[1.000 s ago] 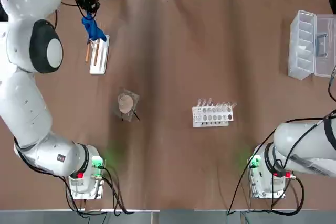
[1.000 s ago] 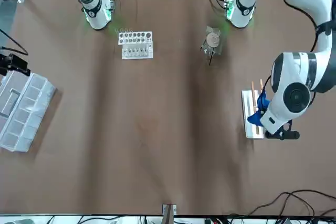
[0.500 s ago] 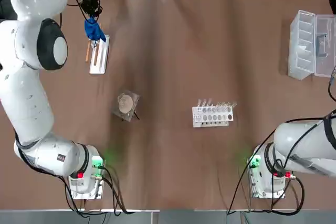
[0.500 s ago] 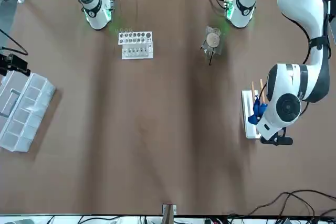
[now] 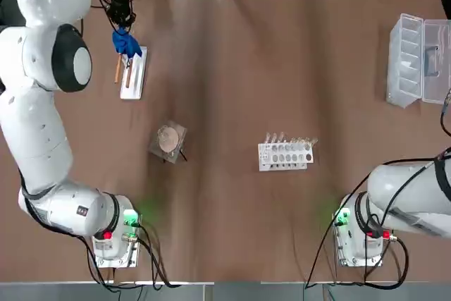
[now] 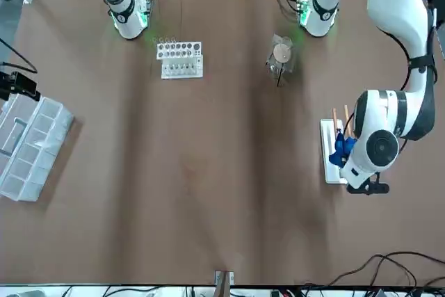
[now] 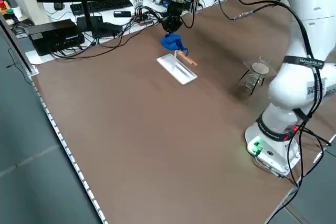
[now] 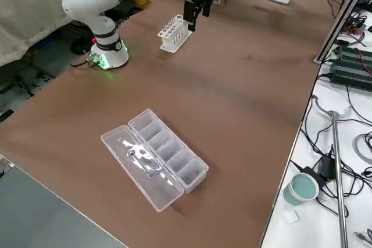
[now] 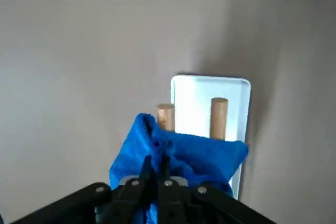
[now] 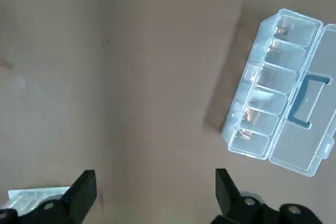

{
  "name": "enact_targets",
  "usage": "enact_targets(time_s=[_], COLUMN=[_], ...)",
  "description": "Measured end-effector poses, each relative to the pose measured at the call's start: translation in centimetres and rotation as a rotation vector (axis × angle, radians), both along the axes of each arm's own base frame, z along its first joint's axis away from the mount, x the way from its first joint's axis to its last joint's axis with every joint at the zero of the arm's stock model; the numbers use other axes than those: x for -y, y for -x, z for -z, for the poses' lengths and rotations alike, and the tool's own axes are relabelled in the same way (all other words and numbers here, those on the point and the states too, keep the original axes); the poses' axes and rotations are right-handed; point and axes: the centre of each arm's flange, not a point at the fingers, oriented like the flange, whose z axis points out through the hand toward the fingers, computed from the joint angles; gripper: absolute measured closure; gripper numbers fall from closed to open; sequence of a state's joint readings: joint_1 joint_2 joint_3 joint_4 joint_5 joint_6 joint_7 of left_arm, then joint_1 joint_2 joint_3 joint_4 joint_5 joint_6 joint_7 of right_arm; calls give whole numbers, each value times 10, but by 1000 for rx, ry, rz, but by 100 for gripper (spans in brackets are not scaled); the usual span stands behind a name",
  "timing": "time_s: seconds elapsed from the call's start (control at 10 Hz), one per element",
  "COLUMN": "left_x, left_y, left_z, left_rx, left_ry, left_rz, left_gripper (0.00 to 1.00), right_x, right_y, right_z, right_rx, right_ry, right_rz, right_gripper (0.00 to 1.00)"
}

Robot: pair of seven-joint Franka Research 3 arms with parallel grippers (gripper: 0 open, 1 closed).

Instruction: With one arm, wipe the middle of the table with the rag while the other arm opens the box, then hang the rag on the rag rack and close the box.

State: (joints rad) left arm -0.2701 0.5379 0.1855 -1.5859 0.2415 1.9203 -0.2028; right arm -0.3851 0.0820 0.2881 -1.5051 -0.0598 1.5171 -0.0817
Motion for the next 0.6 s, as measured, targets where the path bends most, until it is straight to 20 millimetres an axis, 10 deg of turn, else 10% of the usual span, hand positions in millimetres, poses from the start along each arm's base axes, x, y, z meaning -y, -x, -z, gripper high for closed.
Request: enact_targets(time_s=[0.6], left_x=[7], left_y=[1], left_z=[3], left_rx=[18], left_ry=[-9], left_rz=[-56], left_gripper=[92], right_x=[2], right_y=[0], right_z=[1], right_rx=[-1], right_ry=[-1], right_rz=[2], right_gripper=[0])
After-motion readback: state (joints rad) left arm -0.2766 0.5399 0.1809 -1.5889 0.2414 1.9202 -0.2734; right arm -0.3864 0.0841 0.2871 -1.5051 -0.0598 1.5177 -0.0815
